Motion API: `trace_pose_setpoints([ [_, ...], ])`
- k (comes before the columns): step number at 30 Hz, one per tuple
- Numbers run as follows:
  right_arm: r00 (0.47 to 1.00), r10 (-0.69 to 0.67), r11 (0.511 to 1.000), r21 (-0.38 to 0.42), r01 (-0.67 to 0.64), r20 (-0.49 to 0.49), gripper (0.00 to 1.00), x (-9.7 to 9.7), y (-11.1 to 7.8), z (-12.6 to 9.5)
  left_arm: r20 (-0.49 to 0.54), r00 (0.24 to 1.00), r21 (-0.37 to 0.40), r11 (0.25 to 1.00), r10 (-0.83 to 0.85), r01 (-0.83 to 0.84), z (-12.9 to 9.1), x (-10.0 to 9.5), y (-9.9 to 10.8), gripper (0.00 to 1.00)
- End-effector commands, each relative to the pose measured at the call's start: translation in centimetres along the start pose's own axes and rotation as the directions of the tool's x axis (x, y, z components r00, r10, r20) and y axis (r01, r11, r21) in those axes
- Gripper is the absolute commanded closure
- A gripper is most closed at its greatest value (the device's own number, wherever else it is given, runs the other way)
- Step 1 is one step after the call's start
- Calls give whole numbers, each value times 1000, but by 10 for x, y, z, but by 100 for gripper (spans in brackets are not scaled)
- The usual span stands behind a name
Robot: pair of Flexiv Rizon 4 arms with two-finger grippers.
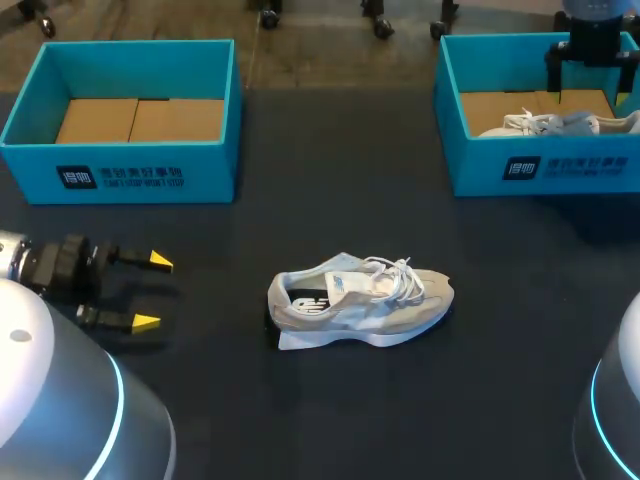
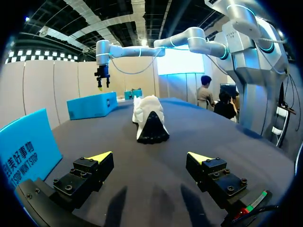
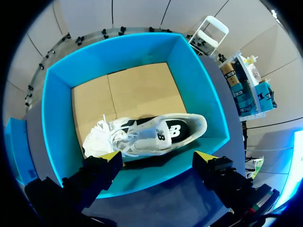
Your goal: Take the shoe out of the shoebox, open the shoe tongue, remove and reinsert the insole, then place the shoe into the shoebox
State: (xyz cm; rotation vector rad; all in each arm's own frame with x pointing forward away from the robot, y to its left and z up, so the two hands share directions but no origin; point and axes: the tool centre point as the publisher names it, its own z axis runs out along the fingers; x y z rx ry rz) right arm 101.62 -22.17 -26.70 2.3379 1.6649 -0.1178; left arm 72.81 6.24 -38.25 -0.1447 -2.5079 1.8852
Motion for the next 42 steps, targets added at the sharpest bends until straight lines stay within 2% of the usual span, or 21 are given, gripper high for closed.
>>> trace_pose_setpoints([
  [1,1000,-1,1000,0,1,0,0,0,0,0,5,1000,-6,1000,1,-1,0,2,-2,0],
  [27,1000,-1,1000,0,1,0,0,0,0,0,5,1000,-6,1000,1,-1,0,2,-2,0],
  [36,1000,-1,1000,0,1,0,0,0,0,0,74,997,25,999,-38,36,24,15,-8,0],
  [41,1000,-1,1000,0,1,0,0,0,0,0,104,994,28,999,-30,27,42,17,-12,0],
  [42,1000,-1,1000,0,1,0,0,0,0,0,116,992,49,998,-44,38,44,17,-14,0],
])
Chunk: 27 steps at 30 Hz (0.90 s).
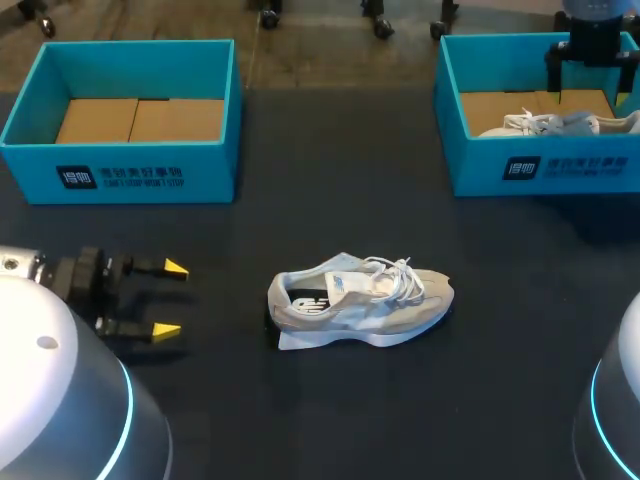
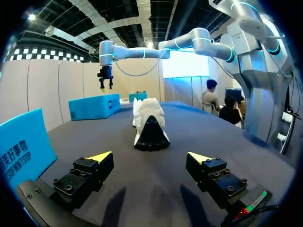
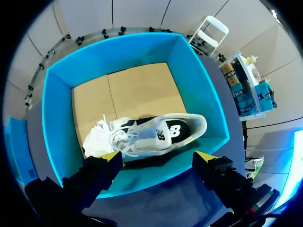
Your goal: Take the shoe out of the shoebox, open the shoe tongue, remove and reinsert the insole, then place the shoe into the shoebox
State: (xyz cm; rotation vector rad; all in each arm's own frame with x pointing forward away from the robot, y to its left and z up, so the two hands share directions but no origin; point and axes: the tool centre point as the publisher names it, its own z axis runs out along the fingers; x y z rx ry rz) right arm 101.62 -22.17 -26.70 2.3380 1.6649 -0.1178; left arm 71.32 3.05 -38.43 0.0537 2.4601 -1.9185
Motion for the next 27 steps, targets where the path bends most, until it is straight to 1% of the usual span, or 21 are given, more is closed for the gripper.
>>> trace_pose_setpoints([
  [1,1000,-1,1000,0,1,0,0,0,0,0,65,998,13,1000,-7,6,15,5,-8,0],
  [5,1000,-1,1000,0,1,0,0,0,0,0,88,996,36,999,-20,17,25,4,-13,0],
  [8,1000,-1,1000,0,1,0,0,0,0,0,108,994,41,999,-26,21,38,5,-19,0],
  [9,1000,-1,1000,0,1,0,0,0,0,0,108,994,41,999,-26,21,38,5,-19,0],
  [10,1000,-1,1000,0,1,0,0,0,0,0,114,993,43,999,-27,22,46,6,-20,0],
  [12,1000,-1,1000,0,1,0,0,0,0,0,122,991,57,998,-48,41,55,6,-21,0],
  [14,1000,-1,1000,0,1,0,0,0,0,0,129,990,53,997,-55,49,64,6,-21,0],
  [15,1000,-1,1000,0,1,0,0,0,0,0,130,990,55,997,-59,52,65,6,-21,0],
  [18,1000,-1,1000,0,1,0,0,0,0,0,133,989,53,997,-66,59,81,9,-24,0],
  [20,1000,-1,1000,0,1,0,0,0,0,0,135,988,68,995,-77,68,87,11,-26,0],
  [27,1000,-1,1000,0,1,0,0,0,0,0,148,982,38,993,-114,110,110,15,-23,0],
])
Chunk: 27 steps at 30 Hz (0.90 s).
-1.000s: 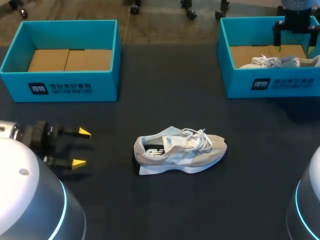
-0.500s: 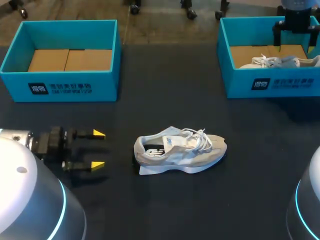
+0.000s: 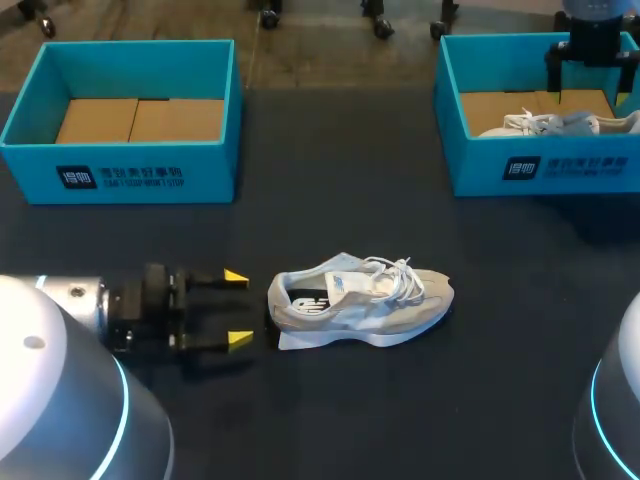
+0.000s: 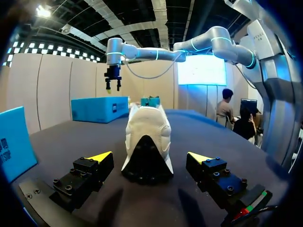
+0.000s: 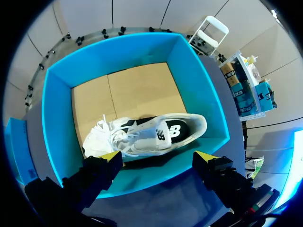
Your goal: Take the shoe out of the shoebox, open the shoe tongue, remove and reinsert the insole, then place the shoe into the shoebox
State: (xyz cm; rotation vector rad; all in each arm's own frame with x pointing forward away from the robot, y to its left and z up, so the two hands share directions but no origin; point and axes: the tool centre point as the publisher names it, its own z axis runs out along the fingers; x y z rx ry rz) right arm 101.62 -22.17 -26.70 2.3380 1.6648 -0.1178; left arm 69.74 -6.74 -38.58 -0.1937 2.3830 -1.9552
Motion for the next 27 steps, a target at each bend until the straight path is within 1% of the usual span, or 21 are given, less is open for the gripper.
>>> trace_pose_setpoints([
  [1,1000,-1,1000,0,1,0,0,0,0,0,32,999,-19,1000,-8,9,18,2,2,0],
  [5,1000,-1,1000,0,1,0,0,0,0,0,42,999,-17,1000,-16,17,26,3,-1,0],
  [9,1000,-1,1000,0,1,0,0,0,0,0,47,999,-45,999,-14,16,35,5,0,0],
  [18,1000,-1,1000,0,1,0,0,0,0,0,48,999,-67,998,-13,16,55,3,2,0],
  [27,1000,-1,1000,0,1,0,0,0,0,0,49,999,-82,997,-5,8,68,-4,6,0],
])
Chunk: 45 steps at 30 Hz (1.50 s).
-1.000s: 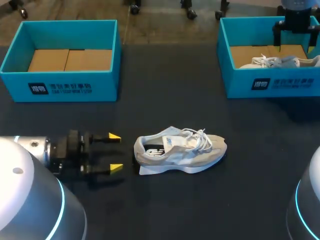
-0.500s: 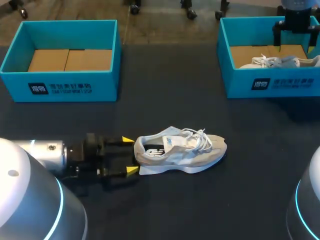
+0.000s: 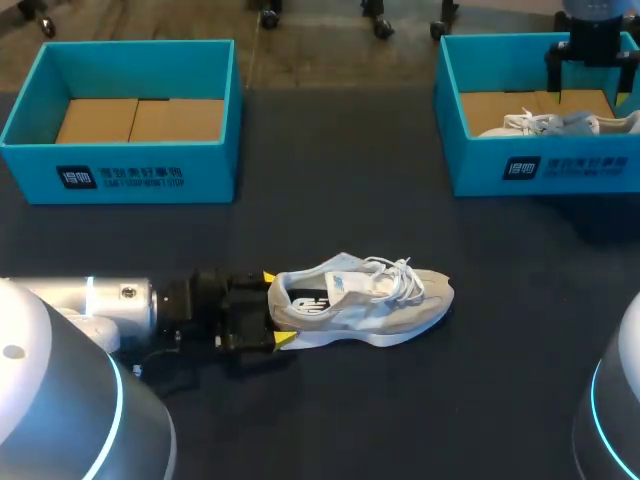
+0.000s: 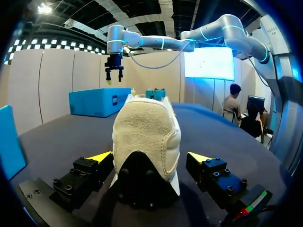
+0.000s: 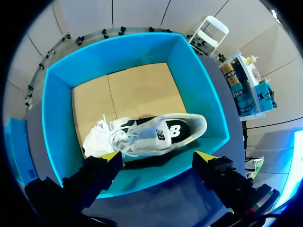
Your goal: Take the shoe out of the shoebox, open the shoe tongue, remove and reinsert the insole, then place the shoe into the shoebox
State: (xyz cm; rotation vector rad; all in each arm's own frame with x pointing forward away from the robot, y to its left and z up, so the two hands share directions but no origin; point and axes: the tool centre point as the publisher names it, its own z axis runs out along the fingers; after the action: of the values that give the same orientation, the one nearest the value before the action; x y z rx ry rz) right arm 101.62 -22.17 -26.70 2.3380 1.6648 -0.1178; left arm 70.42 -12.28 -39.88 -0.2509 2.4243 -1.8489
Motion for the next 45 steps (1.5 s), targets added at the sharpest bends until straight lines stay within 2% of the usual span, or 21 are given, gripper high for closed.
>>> trace_pose_setpoints([
  [1,1000,-1,1000,0,1,0,0,0,0,0,-1,1000,-12,1000,0,0,12,-5,4,0],
  [22,1000,-1,1000,0,1,0,0,0,0,0,-46,999,-51,999,7,-9,26,-8,16,0],
  [23,1000,-1,1000,0,1,0,0,0,0,0,-51,999,-50,999,5,-8,25,-8,17,11],
  [24,1000,-1,1000,0,1,0,0,0,0,0,-52,999,-50,999,5,-8,24,-8,17,51],
  [25,1000,-1,1000,0,1,0,0,0,0,0,-54,999,-50,999,5,-8,23,-9,16,68],
  [26,1000,-1,1000,0,1,0,0,0,0,0,-57,998,-50,999,7,-10,22,-9,16,100],
  [45,1000,-1,1000,0,1,0,0,0,0,0,-119,993,-77,997,18,-28,3,-13,20,100],
])
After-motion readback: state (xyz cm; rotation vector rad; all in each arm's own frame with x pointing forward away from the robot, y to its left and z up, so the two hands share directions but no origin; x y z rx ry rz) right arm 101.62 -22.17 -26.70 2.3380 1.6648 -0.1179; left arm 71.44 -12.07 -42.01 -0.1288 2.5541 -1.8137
